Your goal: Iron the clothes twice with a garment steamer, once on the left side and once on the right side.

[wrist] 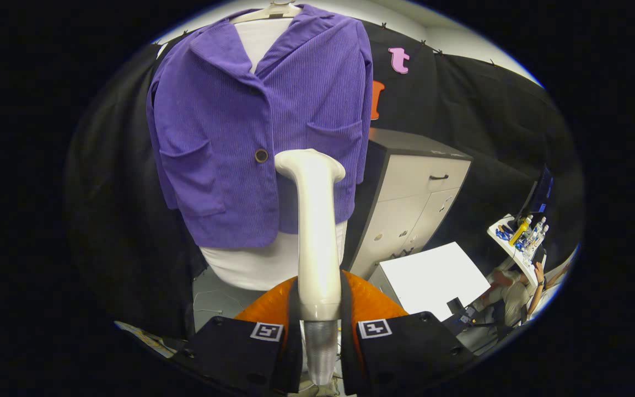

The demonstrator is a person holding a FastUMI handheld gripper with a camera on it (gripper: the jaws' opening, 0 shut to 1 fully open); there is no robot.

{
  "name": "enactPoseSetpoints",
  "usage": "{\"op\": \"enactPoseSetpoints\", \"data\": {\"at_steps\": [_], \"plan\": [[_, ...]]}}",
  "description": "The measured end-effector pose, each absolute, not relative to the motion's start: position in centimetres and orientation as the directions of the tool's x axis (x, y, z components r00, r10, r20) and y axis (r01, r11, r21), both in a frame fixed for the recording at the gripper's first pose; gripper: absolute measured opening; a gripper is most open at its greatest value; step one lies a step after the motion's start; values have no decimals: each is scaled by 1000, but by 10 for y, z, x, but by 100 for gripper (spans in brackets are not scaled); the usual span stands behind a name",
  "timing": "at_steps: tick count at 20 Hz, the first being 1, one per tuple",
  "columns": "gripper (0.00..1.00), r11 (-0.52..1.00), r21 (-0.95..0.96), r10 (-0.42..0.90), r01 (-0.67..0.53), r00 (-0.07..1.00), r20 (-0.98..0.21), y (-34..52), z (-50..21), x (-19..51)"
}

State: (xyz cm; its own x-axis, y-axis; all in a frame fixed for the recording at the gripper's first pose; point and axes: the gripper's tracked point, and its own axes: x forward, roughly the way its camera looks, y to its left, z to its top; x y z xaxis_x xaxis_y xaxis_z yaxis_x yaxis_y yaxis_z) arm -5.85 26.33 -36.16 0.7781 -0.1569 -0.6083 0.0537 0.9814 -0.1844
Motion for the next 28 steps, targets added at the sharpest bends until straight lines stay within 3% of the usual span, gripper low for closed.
{"op": "enactPoseSetpoints", "data": {"at_steps": [16, 28], "plan": [[36, 983, -170, -174, 68, 638, -750, 244, -463, -104], [36, 977, -116, -211, 179, 729, -651, 224, -374, -88]]}}
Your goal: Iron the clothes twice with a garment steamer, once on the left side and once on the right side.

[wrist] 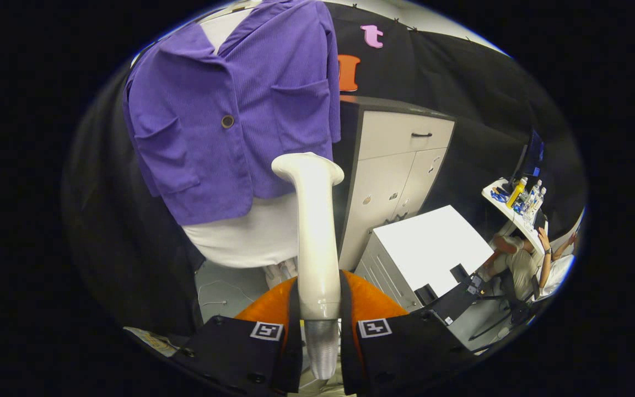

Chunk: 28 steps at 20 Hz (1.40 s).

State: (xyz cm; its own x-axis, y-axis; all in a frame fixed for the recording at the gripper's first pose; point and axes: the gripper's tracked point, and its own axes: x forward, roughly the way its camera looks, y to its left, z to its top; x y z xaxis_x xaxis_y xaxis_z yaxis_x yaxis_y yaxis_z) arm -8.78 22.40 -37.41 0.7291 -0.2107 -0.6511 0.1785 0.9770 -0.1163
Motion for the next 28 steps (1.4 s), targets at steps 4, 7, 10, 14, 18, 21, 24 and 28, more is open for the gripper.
{"op": "enactPoseSetpoints", "data": {"at_steps": [4, 7, 10, 14, 18, 21, 24, 28], "plan": [[36, 972, -92, -230, 217, 785, -576, 215, -323, -75], [36, 969, -67, -237, 238, 822, -518, 216, -284, -66], [36, 966, -45, -244, 253, 851, -464, 215, -247, -58], [36, 967, -31, -246, 255, 887, -390, 220, -198, -52], [36, 972, -36, -230, 231, 915, -330, 238, -156, -48], [36, 979, -14, -199, 204, 935, -292, 258, -133, -43], [36, 984, -21, -175, 175, 951, -255, 278, -111, -37], [36, 990, -18, -139, 138, 966, -217, 305, -89, -30]]}}
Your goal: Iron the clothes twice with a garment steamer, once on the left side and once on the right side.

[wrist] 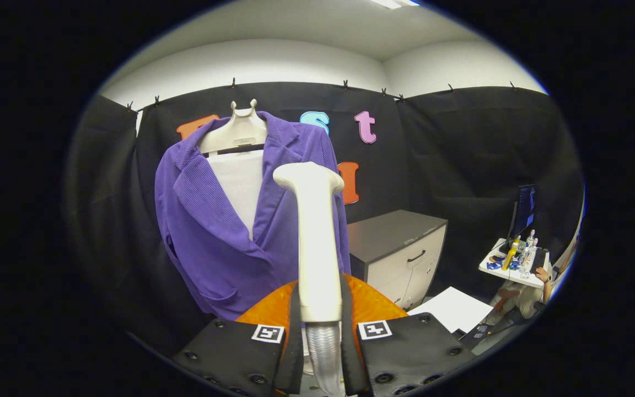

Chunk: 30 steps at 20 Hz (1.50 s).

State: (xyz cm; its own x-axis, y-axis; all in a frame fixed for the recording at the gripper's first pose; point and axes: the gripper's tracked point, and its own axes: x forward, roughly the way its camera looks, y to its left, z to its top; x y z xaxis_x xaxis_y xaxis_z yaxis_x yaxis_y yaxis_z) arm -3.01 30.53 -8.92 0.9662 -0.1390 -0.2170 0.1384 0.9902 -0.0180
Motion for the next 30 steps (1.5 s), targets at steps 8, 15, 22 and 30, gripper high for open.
{"op": "enactPoseSetpoints", "data": {"at_steps": [8, 15, 22, 30], "plan": [[35, 999, -48, -1, -7, 985, -173, 383, -67, -24], [35, 994, -69, 72, -87, 977, -200, 428, -88, -32], [36, 987, -107, 89, -121, 961, -261, 436, -123, -28], [35, 982, -134, 78, -132, 934, -347, 427, -169, -36]]}}
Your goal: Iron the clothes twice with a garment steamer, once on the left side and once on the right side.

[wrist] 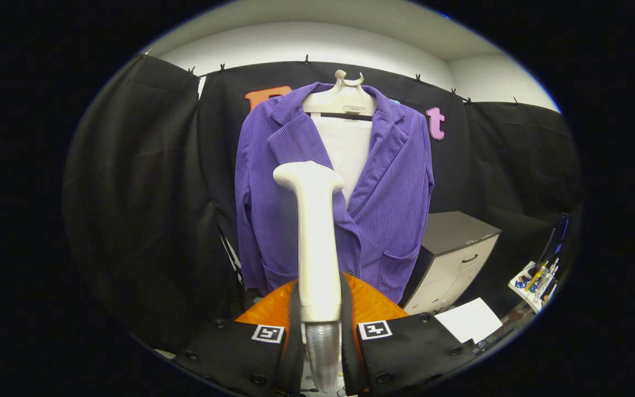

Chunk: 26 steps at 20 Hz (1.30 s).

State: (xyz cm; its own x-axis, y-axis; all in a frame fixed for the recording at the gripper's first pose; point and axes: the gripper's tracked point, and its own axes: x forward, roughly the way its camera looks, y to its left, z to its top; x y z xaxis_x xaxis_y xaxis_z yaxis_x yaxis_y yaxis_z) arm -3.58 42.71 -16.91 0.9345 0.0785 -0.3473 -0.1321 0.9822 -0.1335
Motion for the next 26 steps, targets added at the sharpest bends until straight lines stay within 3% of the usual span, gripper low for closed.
{"op": "enactPoseSetpoints", "data": {"at_steps": [26], "plan": [[36, 969, -180, 46, -171, 836, -548, 410, -277, -76]]}}
